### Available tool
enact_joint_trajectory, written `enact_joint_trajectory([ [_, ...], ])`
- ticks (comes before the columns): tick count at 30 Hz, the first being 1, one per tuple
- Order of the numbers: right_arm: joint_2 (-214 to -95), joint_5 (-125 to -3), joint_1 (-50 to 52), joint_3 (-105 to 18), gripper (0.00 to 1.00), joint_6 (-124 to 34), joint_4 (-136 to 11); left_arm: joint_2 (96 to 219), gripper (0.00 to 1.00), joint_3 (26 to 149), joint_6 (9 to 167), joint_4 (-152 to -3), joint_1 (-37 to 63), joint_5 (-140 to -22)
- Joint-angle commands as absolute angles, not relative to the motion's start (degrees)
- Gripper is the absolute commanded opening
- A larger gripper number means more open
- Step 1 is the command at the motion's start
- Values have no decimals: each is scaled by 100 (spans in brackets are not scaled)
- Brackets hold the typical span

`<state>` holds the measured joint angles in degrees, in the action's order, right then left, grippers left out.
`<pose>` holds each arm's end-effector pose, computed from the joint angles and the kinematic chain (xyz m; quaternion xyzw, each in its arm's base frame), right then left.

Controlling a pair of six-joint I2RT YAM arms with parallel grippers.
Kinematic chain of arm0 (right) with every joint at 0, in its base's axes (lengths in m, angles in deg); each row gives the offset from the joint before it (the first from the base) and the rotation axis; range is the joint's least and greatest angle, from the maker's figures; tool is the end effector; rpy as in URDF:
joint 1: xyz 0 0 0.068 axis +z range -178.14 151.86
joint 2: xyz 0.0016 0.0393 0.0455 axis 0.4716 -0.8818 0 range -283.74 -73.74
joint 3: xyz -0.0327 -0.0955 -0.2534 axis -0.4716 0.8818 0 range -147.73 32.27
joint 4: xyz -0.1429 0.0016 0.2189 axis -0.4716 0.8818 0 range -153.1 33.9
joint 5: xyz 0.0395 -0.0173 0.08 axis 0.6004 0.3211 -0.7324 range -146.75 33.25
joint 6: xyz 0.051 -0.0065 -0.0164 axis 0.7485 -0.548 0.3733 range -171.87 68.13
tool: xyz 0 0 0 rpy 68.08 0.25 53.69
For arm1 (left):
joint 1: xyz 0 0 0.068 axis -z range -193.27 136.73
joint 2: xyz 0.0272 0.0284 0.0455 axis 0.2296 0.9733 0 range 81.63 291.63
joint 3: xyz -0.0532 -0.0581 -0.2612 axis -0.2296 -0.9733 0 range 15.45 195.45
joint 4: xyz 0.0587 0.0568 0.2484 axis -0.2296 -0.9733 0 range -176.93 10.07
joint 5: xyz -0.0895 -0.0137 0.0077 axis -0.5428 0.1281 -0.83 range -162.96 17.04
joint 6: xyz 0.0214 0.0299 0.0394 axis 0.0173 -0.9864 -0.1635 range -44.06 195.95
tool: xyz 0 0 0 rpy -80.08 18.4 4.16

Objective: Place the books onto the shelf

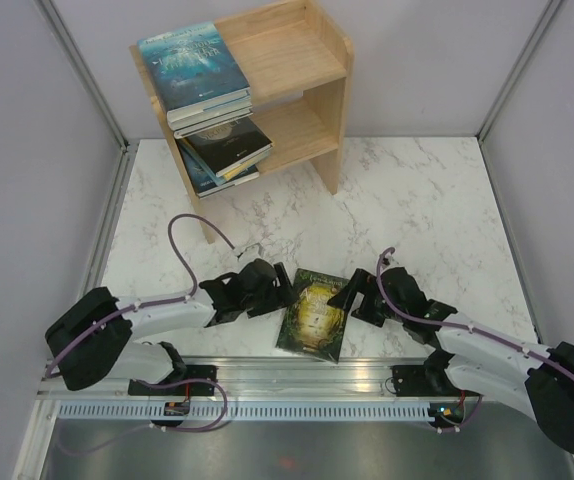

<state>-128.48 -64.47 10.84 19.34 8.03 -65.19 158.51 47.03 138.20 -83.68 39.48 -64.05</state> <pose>0.1323 0.1133 0.1405 0.1358 0.8934 0.3616 0.2293 0.1536 -0.1929 0.1562 -0.1044 0.9286 -0.2550 0.2486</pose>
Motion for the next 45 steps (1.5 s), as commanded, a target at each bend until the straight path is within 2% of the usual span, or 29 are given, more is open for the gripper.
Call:
enact_joint_trajectory([
  [1,-13069,-6580,975,2049,97,465,-5458,15503,91,4358,13527,-9529,3850,-5688],
  [7,-12955,-6536,702,2067,97,289,-5132,15071,92,4226,13071,-9742,3296,-5678],
  [10,-13051,-6571,693,2137,97,333,-5290,15351,92,4086,12579,-9033,3190,-6212],
  [11,-13113,-6632,693,2198,98,420,-5395,15700,92,4033,12421,-8160,3199,-6919],
  [14,-13438,-6922,702,2347,95,596,-6045,16606,93,4190,12550,-7073,3821,-7933],
  [18,-13772,-7063,877,2506,93,947,-6731,18126,94,4341,13209,-4775,4551,-8753],
  [21,-13676,-7063,965,2612,93,1018,-6715,18506,93,4279,13535,-4085,4614,-8921],
  [27,-13044,-6800,965,2708,93,974,-6144,18139,92,4015,13492,-4327,4579,-8676],
  [30,-12947,-6712,965,2744,82,1009,-6064,17875,92,3963,13439,-4574,4544,-8579],
  [31,-12912,-6686,965,2735,59,1027,-6029,17753,92,3936,13439,-4696,4535,-8518],
  [33,-12789,-6624,965,2700,34,1036,-5863,17612,92,3884,13439,-4828,4491,-8465],
  [34,-12719,-6589,965,2648,11,1036,-5792,17446,91,3866,13439,-5020,4474,-8369],
  [35,-12640,-6519,974,2612,2,1036,-5592,17322,91,3840,13439,-5109,4456,-8316],
  [40,-11796,-6491,965,2262,0,983,-5098,16426,92,3576,13343,-5557,4219,-8131],
  [45,-11137,-6965,957,1787,0,1105,-5316,15136,93,3199,13272,-5725,3815,-8192],
])
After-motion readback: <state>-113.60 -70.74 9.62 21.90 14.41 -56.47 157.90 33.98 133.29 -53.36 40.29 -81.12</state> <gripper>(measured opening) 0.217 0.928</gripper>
